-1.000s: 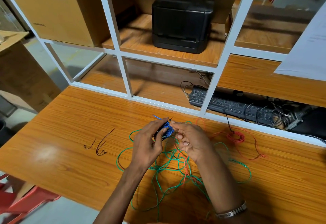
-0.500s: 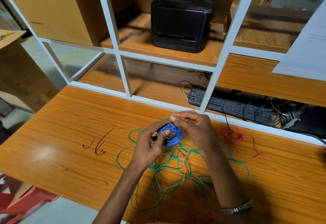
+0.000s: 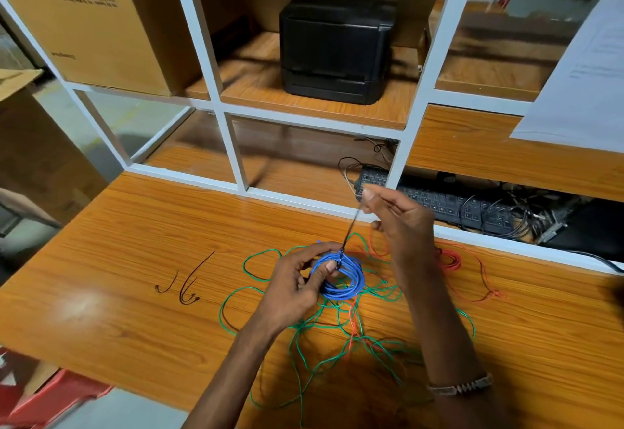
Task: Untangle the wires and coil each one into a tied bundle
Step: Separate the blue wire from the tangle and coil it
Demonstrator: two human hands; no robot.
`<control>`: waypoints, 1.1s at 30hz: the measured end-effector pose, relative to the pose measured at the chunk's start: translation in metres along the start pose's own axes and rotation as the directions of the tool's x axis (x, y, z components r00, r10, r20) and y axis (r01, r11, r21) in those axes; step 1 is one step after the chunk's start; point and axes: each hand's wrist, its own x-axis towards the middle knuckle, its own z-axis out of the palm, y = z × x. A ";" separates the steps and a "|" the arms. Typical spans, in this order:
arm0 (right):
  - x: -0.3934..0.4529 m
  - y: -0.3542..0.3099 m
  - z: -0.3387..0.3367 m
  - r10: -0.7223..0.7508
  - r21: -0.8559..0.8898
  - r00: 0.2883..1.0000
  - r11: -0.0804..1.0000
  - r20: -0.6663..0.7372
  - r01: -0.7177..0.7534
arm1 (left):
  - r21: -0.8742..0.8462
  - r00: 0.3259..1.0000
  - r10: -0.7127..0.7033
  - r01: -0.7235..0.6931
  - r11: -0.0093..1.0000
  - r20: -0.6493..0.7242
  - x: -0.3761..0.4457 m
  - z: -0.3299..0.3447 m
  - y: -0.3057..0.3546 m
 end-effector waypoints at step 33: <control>-0.004 0.011 -0.004 -0.148 -0.037 0.971 0.987 0.188 0.158 | -0.087 0.989 -0.012 0.025 0.996 0.150 0.013 -0.013 0.022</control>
